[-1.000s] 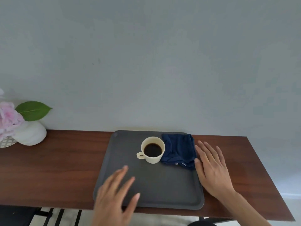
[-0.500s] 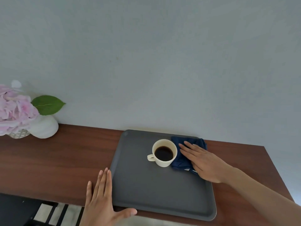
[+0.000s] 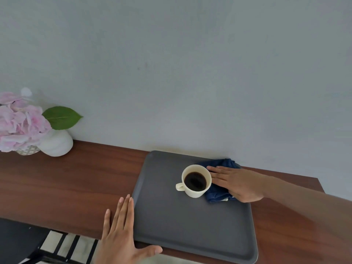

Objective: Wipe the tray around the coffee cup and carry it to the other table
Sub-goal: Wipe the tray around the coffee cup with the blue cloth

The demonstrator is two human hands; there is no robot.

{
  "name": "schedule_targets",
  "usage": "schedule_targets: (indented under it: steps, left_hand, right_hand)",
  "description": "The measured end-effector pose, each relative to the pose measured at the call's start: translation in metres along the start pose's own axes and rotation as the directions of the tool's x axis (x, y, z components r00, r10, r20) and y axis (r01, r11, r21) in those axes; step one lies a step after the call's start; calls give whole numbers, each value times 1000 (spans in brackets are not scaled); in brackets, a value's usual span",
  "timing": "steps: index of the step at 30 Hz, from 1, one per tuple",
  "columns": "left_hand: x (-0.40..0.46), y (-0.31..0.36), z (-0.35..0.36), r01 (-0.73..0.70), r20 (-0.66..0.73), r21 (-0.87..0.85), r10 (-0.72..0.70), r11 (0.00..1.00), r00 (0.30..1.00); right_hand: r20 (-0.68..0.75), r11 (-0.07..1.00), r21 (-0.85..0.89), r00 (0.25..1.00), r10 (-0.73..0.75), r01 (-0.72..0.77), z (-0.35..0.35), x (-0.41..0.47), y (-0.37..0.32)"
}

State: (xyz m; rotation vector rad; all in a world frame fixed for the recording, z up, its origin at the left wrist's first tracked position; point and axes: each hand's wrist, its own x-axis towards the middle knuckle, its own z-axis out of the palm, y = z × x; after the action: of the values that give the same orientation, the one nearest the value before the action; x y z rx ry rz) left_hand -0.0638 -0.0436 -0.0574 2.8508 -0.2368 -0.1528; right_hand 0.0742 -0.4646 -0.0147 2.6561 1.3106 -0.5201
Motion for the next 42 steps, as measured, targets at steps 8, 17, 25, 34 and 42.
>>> schedule_targets:
  steps: [8,17,25,34,42]
  left_hand:
    - [1,0,1,-12,-3,19,12,1000,1000]
    - [0,-1,3,-11,-23,-16,11,1000,1000]
    - [-2,3,-1,9,-22,-21,-9,1000,1000]
    - [-4,3,0,7,-45,-11,-7,1000,999]
    - [-4,0,2,6,-49,-2,-6,1000,999]
  right_hand:
    - [9,992,-45,993,-115,115,-17,26,11]
    - [15,987,-78,990,-139,140,-29,44,7]
    - [15,992,-49,993,-116,117,-31,55,5]
    - [12,997,-20,997,-81,81,-33,57,1]
    - [5,998,-4,998,-63,63,-37,48,-3]
